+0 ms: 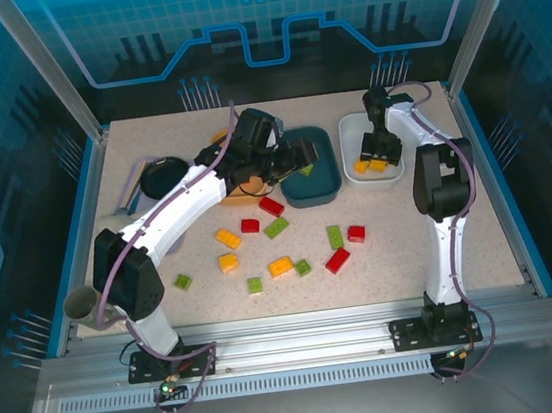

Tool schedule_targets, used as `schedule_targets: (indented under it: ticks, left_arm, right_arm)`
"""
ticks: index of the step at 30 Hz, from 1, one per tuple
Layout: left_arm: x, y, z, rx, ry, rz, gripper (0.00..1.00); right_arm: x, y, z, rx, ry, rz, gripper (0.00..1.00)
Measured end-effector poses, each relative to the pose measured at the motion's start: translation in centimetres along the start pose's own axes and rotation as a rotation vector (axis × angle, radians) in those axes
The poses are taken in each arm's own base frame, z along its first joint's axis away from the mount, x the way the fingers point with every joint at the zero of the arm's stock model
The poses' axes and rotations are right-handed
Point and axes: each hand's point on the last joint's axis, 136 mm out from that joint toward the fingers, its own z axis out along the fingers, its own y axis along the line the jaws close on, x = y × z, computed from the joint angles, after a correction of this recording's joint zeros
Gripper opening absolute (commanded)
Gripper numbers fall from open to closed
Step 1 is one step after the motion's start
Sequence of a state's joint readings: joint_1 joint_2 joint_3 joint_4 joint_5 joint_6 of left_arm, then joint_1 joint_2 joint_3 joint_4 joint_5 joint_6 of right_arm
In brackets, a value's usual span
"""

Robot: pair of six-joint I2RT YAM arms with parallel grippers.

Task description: Sort the legos into containers by color

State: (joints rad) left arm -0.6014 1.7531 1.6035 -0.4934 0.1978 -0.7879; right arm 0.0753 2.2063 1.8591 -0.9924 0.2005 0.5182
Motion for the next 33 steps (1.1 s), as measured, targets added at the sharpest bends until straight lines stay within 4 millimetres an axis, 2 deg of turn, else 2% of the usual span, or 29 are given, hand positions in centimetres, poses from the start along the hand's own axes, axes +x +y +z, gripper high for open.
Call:
schedule_targets:
  ticks: [5,7,9,12,14,16,19,22,25,27,30,33]
  left_arm:
    - [-0.3,1.6,-0.4,-0.062,-0.014,-0.02,0.75]
    - [-0.3,3.0,-1.1,-0.114,-0.028,-0.047,0.75]
    - [-0.2,4.7,-2.0,-0.177,-0.041,-0.093,0.74]
    - [0.5,8.6,-3.7,-0.289,-0.056,-0.219,0.69]
    - [1.4,11.4,-4.4,-0.352,-0.058,-0.319,0.66]
    - [2.8,14.6,-4.7,-0.421,-0.053,-0.452,0.62]
    - [5.0,18.3,-4.4,-0.516,-0.038,-0.619,0.62]
    - [6.2,19.8,-3.7,-0.571,-0.039,-0.753,0.64]
    - [6.5,20.6,-2.9,-0.598,-0.061,-0.874,0.65]
    - [6.8,21.3,-2.2,-0.623,-0.073,-0.949,0.65]
    - [7.4,22.3,-1.3,-0.663,-0.091,-1.052,0.66]
    - [7.8,23.2,-0.6,-0.694,-0.11,-1.127,0.66]
  right_arm:
    - [-0.2,0.2,-0.6,-0.016,-0.008,0.001,0.64]
    - [-0.4,0.5,-1.6,-0.033,-0.026,0.0,0.65]
    - [-0.6,0.9,-3.4,-0.055,-0.068,-0.004,0.65]
    - [0.4,2.5,-7.7,-0.123,-0.183,-0.054,0.66]
    - [2.4,4.8,-11.1,-0.2,-0.286,-0.142,0.67]
    - [6.1,8.3,-14.9,-0.322,-0.384,-0.287,0.67]
    - [12.4,13.3,-18.3,-0.537,-0.466,-0.508,0.69]
    - [17.1,15.1,-18.2,-0.663,-0.477,-0.645,0.73]
    - [21.2,15.3,-16.3,-0.716,-0.452,-0.745,0.76]
    - [23.1,15.5,-15.8,-0.742,-0.437,-0.795,0.76]
    - [24.6,16.0,-16.2,-0.785,-0.44,-0.836,0.76]
    - [24.7,16.0,-17.1,-0.811,-0.471,-0.838,0.76]
